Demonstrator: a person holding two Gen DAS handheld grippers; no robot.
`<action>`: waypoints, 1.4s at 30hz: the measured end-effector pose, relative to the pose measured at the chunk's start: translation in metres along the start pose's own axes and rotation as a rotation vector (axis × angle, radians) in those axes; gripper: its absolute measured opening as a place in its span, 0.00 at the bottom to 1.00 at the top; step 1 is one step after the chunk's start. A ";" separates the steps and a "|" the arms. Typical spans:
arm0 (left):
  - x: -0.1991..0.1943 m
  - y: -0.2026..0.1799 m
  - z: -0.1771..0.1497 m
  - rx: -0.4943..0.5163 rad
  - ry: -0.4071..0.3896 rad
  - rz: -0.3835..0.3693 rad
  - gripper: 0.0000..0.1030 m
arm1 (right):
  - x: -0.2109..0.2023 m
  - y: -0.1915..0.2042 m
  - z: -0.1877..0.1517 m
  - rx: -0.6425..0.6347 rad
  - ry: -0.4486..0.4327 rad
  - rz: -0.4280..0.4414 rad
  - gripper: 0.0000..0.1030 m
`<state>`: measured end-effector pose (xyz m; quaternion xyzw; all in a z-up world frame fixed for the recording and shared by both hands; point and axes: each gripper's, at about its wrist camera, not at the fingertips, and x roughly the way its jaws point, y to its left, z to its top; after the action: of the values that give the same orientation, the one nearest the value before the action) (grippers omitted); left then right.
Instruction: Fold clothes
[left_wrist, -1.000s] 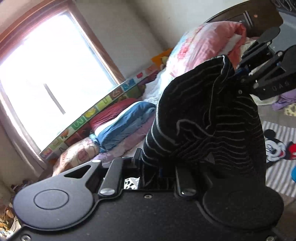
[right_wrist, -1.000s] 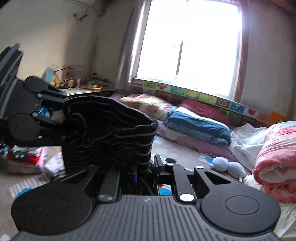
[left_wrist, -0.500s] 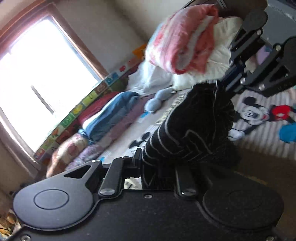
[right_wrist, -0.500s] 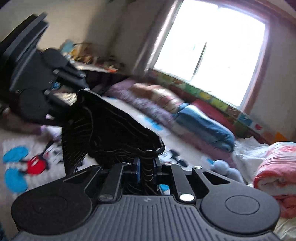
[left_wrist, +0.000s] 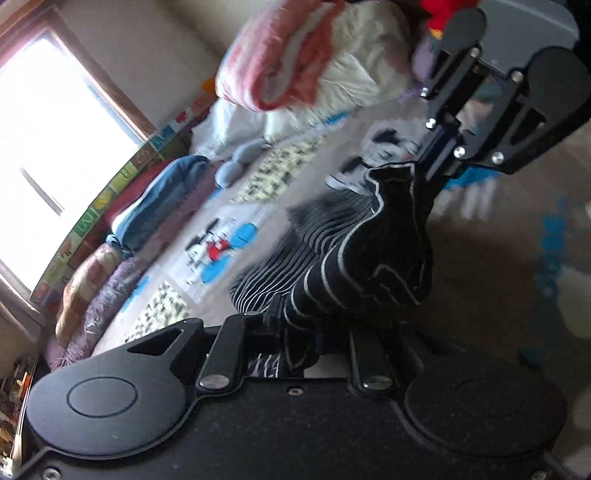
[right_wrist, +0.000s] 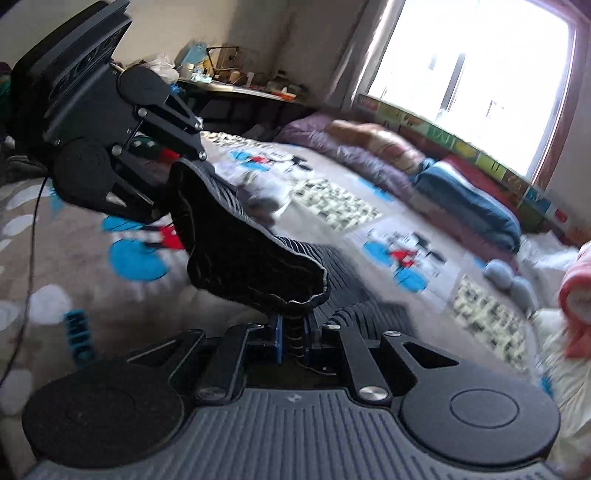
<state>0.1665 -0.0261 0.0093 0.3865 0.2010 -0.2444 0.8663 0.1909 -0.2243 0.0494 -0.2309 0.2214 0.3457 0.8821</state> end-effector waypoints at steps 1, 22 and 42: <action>-0.002 -0.009 -0.004 0.009 0.007 -0.003 0.14 | -0.001 0.009 -0.006 0.003 0.007 0.008 0.11; -0.034 -0.137 -0.073 0.241 0.092 0.030 0.14 | -0.018 0.139 -0.098 -0.138 0.149 0.098 0.11; -0.061 -0.105 -0.103 -0.421 0.239 -0.165 0.52 | -0.043 0.092 -0.142 0.613 0.109 0.258 0.43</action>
<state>0.0407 0.0085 -0.0822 0.2062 0.3792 -0.2196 0.8749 0.0647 -0.2652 -0.0630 0.0571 0.3893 0.3591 0.8463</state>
